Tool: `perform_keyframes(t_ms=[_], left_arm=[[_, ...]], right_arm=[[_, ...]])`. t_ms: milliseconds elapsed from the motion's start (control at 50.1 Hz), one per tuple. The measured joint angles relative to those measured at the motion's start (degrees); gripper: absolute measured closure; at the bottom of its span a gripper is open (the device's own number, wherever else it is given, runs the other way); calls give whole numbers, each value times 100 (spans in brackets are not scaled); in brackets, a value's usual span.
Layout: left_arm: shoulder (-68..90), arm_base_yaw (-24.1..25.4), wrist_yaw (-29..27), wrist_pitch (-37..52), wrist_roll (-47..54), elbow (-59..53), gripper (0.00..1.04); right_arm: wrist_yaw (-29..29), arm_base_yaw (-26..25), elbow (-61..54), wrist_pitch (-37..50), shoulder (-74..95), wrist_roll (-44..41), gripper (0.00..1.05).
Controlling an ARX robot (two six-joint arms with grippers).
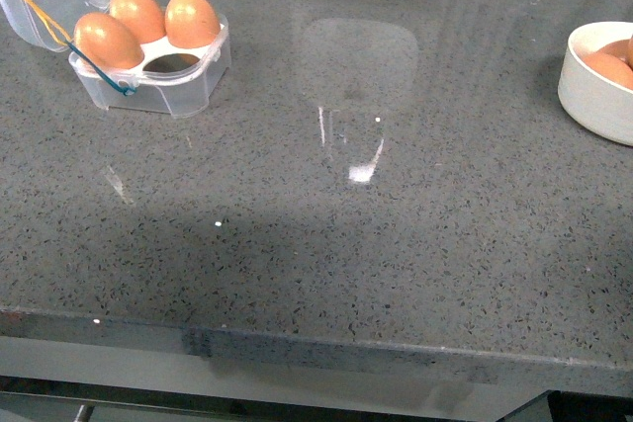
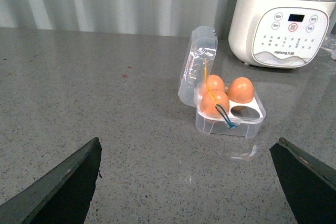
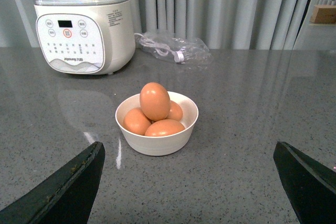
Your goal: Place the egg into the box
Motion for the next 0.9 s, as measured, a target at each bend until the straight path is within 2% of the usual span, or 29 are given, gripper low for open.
perform_keyframes(t_ms=[898], left_arm=[[0, 0, 0, 0, 0, 0, 7]], right_arm=[[0, 0, 0, 0, 0, 0, 7]])
